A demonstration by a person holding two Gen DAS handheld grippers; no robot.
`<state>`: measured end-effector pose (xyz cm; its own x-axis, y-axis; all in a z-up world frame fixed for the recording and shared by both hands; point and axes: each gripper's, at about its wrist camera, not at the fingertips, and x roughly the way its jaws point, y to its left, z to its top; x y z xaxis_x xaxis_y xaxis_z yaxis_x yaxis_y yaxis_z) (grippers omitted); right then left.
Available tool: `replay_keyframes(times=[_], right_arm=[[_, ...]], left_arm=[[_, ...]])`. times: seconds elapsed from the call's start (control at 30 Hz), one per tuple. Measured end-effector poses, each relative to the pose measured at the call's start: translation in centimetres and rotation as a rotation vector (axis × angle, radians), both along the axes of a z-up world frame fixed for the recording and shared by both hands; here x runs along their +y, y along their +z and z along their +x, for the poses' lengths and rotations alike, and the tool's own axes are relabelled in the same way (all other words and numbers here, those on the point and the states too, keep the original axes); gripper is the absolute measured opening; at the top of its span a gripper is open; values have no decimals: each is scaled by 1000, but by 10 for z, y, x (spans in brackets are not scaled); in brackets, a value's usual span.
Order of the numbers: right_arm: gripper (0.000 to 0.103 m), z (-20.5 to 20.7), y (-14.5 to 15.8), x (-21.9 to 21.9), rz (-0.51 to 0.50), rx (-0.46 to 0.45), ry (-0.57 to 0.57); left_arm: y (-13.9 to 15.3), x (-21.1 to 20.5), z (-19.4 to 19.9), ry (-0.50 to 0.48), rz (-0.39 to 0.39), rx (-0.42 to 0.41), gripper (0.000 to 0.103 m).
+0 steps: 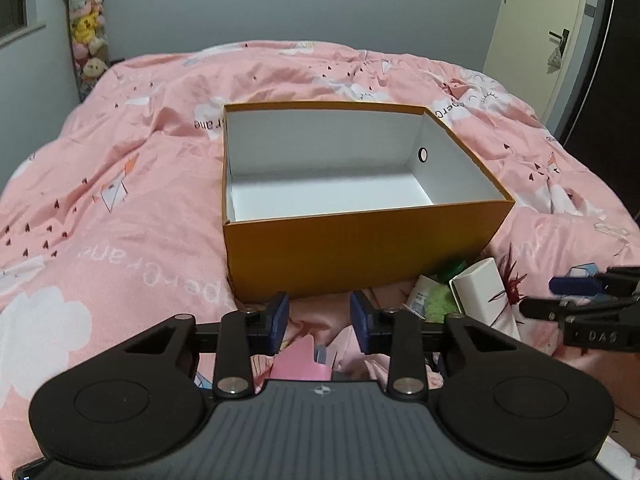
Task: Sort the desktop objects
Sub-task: 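Grasp the pink pen pouch with the left gripper while the right gripper grasps the pink fabric bag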
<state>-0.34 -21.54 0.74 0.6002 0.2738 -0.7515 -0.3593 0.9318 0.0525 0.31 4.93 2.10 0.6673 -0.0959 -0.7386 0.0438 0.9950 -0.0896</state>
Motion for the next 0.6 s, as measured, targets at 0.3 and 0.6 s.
replay_keyframes(times=[0.3,0.6], right_arm=[[58,-7,-11,11,48,82,88],[58,-8,-5,55,116,126,288]], left_arm=[[2,1,-5,-91,57,62,35],[-26,-1,-7,-171,78,217,48]])
